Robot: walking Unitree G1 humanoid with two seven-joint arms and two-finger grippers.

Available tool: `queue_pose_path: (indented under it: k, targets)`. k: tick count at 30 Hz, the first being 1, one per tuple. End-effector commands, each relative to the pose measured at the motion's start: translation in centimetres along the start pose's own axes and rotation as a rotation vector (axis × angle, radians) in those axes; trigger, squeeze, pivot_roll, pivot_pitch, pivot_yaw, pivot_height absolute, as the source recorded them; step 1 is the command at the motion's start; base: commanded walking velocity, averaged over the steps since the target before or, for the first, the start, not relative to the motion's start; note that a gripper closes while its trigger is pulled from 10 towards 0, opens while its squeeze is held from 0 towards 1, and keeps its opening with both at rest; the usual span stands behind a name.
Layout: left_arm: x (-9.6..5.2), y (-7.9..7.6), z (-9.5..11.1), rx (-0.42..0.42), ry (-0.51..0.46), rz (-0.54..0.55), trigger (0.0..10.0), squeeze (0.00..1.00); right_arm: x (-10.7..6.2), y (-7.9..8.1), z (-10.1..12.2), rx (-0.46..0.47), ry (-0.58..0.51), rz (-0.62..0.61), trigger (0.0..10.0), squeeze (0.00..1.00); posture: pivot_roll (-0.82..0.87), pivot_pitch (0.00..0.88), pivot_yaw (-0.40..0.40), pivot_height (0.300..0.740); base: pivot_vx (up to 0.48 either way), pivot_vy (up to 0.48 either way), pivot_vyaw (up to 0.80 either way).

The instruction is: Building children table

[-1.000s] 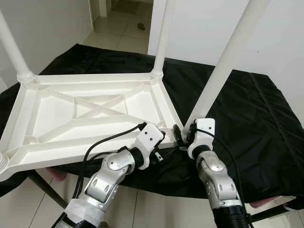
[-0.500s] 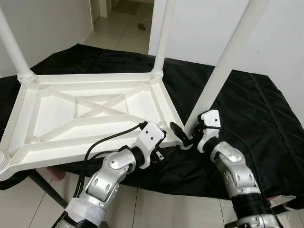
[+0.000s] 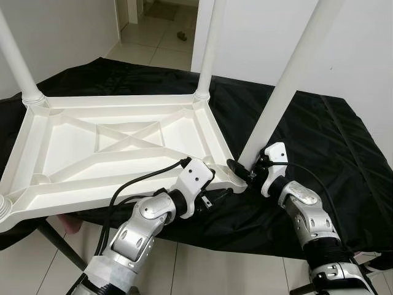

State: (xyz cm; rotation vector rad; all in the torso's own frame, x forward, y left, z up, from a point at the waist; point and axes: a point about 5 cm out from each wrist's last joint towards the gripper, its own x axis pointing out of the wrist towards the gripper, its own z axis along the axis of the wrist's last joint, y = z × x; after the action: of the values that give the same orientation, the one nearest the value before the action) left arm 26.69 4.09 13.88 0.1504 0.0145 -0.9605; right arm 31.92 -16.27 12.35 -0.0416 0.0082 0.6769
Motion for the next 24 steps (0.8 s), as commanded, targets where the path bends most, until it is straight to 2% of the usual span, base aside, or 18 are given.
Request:
queue_pose_path:
  k: [1,3,5,10,12,13,15,18,20,24]
  targets:
    - [-0.1,-0.2,0.0,0.004,0.009,-0.011,10.0,0.0,0.4,0.7,-0.8,0.042,0.022,0.038,0.0,0.0,0.09,0.0,-0.083,0.74,0.0,0.0,0.0]
    - [-0.1,-0.3,0.0,0.005,0.01,-0.013,10.0,0.0,0.6,0.6,-0.9,0.04,0.017,-0.004,0.0,0.0,0.09,0.0,-0.082,0.74,0.0,0.0,0.0]
    - [-0.1,-0.2,0.0,0.005,0.01,-0.015,10.0,0.0,0.7,0.1,-0.8,0.043,0.003,-0.135,0.0,0.0,0.09,0.0,-0.08,0.74,0.0,0.0,0.0]
    - [-0.2,-0.2,0.0,0.005,0.009,-0.015,10.0,0.0,0.5,-0.1,-0.6,0.034,-0.011,-0.235,0.0,0.0,0.09,0.0,-0.078,0.74,0.0,0.0,0.0]
    - [-0.1,-0.2,0.1,0.005,0.008,-0.019,10.0,0.0,0.3,0.2,-0.5,0.035,-0.018,-0.333,0.0,0.0,0.08,0.0,-0.074,0.74,0.0,0.0,0.0]
    - [-0.1,-0.2,0.1,0.005,0.008,-0.019,10.0,0.0,0.3,0.2,-0.5,0.035,-0.018,-0.333,0.0,0.0,0.08,0.0,-0.074,0.74,0.0,0.0,0.0]
    - [0.1,-0.4,0.1,0.002,0.006,-0.028,10.0,0.0,-0.2,0.8,-0.5,0.035,-0.018,-0.483,0.0,0.0,0.08,0.0,-0.07,0.74,0.0,0.0,0.0]
    - [0.1,-0.4,0.1,0.002,0.006,-0.03,10.0,0.0,-0.4,1.0,-0.5,0.034,-0.018,-0.536,0.0,0.0,0.08,0.0,-0.069,0.74,0.0,0.0,0.0]
    - [0.2,-0.5,0.2,-0.001,0.004,-0.034,10.0,0.0,-1.0,1.4,-0.6,0.03,-0.011,-0.665,0.0,0.0,0.07,0.0,-0.067,0.74,0.0,0.0,0.0]
    - [0.2,-0.6,0.2,-0.004,0.003,-0.038,10.0,0.0,-1.1,2.2,-0.6,0.058,-0.017,-0.75,0.0,0.0,0.07,0.0,-0.067,0.74,0.0,0.0,0.0]
